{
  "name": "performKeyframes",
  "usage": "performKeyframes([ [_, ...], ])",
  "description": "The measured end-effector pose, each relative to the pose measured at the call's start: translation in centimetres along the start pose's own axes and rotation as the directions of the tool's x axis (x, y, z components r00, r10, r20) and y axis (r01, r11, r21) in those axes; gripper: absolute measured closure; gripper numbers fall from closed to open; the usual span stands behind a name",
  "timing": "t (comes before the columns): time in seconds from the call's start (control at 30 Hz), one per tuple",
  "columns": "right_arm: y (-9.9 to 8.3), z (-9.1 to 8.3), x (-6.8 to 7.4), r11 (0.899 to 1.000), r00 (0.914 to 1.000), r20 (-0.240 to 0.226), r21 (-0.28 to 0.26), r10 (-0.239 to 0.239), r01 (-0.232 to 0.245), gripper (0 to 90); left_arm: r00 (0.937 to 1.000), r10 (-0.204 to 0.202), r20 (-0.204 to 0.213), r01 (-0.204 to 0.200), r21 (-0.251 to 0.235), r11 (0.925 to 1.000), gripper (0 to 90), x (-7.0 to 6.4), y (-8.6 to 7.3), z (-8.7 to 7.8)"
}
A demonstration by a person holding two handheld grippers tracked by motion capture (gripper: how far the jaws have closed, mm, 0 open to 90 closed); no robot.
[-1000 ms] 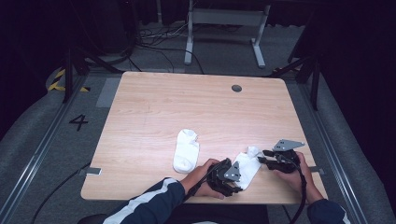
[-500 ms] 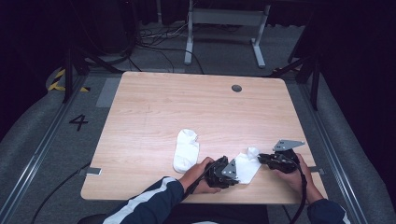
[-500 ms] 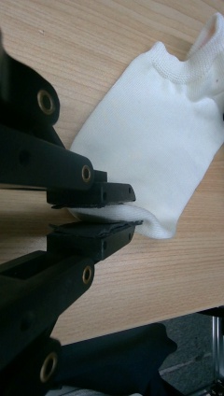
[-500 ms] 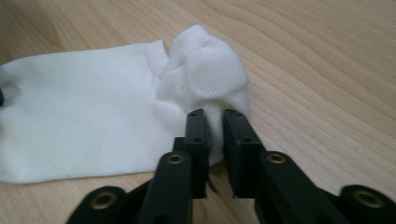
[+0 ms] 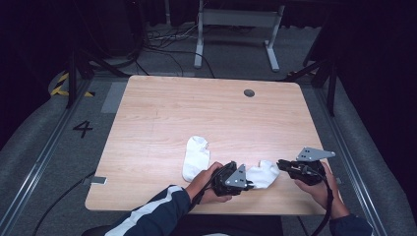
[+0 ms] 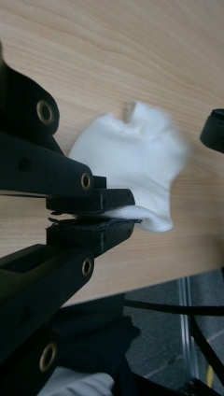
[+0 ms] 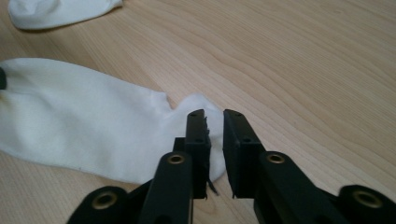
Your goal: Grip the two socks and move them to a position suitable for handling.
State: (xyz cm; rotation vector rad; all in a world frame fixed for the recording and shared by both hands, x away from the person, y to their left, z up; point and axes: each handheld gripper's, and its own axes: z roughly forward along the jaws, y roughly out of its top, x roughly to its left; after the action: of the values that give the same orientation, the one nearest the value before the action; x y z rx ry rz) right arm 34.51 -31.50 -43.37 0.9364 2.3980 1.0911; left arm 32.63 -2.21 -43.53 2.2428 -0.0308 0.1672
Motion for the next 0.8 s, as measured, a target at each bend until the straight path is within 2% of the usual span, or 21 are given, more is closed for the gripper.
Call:
performKeyframes([
  [0.03,0.0,-0.1,0.1,1.000,1.0000,0.001,0.000,0.001,-0.001,80.4,1.0000,-0.006,-0.003,0.005,-0.008,1.0000,85.8,0.0,0.1,-0.2],
  [0.1,-0.1,-0.1,0.1,1.000,0.9996,0.010,0.015,-0.025,0.025,78.7,0.9999,-0.008,-0.006,0.008,-0.015,0.9999,86.0,0.2,0.2,-0.5],
  [0.13,-0.2,-0.1,0.1,1.000,0.9998,0.006,0.016,-0.021,0.021,76.6,0.9996,-0.026,-0.010,0.025,-0.021,0.9994,86.1,0.3,0.1,-0.7],
  [0.27,-0.6,0.2,-0.1,1.000,0.9999,-0.009,0.018,-0.009,0.009,72.9,0.9992,-0.035,-0.020,0.035,-0.007,0.9993,86.1,0.8,-0.3,-1.0],
  [0.3,-0.9,0.9,0.2,0.999,0.9996,-0.024,0.033,-0.018,0.019,71.0,0.9986,-0.048,-0.023,0.048,-0.004,0.9988,86.2,1.0,-0.5,-1.2],
  [0.33,-1.0,1.3,0.3,0.999,0.9994,-0.020,0.045,-0.029,0.030,70.4,0.9985,-0.050,-0.022,0.050,0.001,0.9987,86.1,1.2,-0.7,-1.3],
  [0.4,-1.0,1.6,0.4,0.998,0.9989,-0.021,0.045,-0.041,0.042,68.8,0.9986,-0.049,-0.022,0.049,-0.001,0.9988,86.2,1.4,-0.8,-1.4],
  [0.43,-1.0,2.3,0.6,0.997,0.9971,-0.044,0.035,-0.063,0.064,68.1,0.9981,-0.058,-0.022,0.058,0.003,0.9983,86.2,1.5,-1.1,-1.5],
  [0.47,-1.0,2.3,0.6,0.997,0.9971,-0.044,0.035,-0.063,0.064,68.1,0.9981,-0.058,-0.022,0.058,0.003,0.9983,86.1,1.5,-1.1,-1.5],
  [0.5,-1.0,2.9,0.7,0.995,0.9954,-0.045,0.044,-0.084,0.086,67.9,0.9980,-0.061,-0.016,0.061,0.007,0.9981,86.1,1.7,-1.3,-1.6],
  [0.53,-1.0,3.2,0.7,0.997,0.9955,-0.064,0.036,-0.069,0.072,67.8,0.9981,-0.061,-0.014,0.061,0.012,0.9981,86.2,1.7,-1.3,-1.6],
  [0.67,-0.7,3.9,0.7,0.997,0.9948,-0.070,0.028,-0.074,0.076,67.9,0.9990,-0.044,-0.012,0.044,0.034,0.9984,86.2,1.8,-1.5,-1.5],
  [0.7,-0.4,4.3,0.8,0.998,0.9950,-0.081,0.008,-0.059,0.060,70.3,0.9988,-0.050,-0.005,0.050,0.036,0.9981,86.2,1.7,-1.6,-1.4],
  [0.8,-0.2,4.9,0.8,0.997,0.9957,-0.058,0.033,-0.072,0.074,70.3,0.9985,-0.055,0.000,0.055,0.039,0.9977,86.2,1.7,-1.7,-1.3],
])
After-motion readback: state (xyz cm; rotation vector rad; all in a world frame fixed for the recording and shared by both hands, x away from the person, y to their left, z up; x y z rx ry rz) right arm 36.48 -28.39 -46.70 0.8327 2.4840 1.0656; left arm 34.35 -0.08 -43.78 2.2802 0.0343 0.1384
